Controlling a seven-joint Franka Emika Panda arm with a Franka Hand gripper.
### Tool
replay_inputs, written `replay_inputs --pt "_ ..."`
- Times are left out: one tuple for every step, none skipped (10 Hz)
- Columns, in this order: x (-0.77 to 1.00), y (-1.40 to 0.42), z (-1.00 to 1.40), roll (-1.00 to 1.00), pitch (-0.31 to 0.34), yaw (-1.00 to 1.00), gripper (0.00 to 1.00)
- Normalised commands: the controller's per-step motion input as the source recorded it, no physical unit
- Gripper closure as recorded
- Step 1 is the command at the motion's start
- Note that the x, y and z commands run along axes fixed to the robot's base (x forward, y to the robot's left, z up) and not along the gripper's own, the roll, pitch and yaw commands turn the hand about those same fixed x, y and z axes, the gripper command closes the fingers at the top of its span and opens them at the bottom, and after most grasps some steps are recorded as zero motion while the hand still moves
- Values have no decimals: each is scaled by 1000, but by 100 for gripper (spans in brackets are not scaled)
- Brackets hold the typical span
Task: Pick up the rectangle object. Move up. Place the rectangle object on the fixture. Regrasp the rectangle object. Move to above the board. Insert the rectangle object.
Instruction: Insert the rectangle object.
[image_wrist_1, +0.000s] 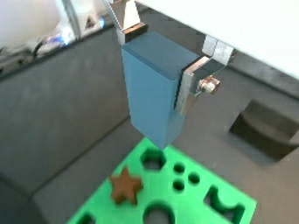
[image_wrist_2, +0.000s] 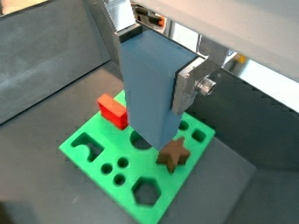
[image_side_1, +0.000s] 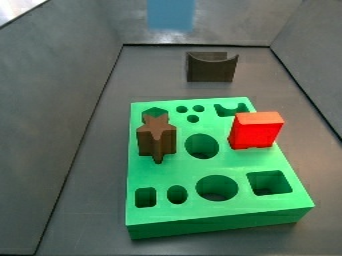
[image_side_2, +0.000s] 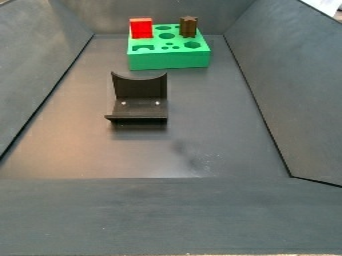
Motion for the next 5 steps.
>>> replay_inputs --pt "529 -277 -574 -126 0 566 100" --pt "520 -300 -551 -121 0 551 100" --pt "449 -386 -489 -119 0 497 100" --pt "340 -477 -517 -101 -26 463 100" --pt "329 -511 -434 -97 -44 434 100"
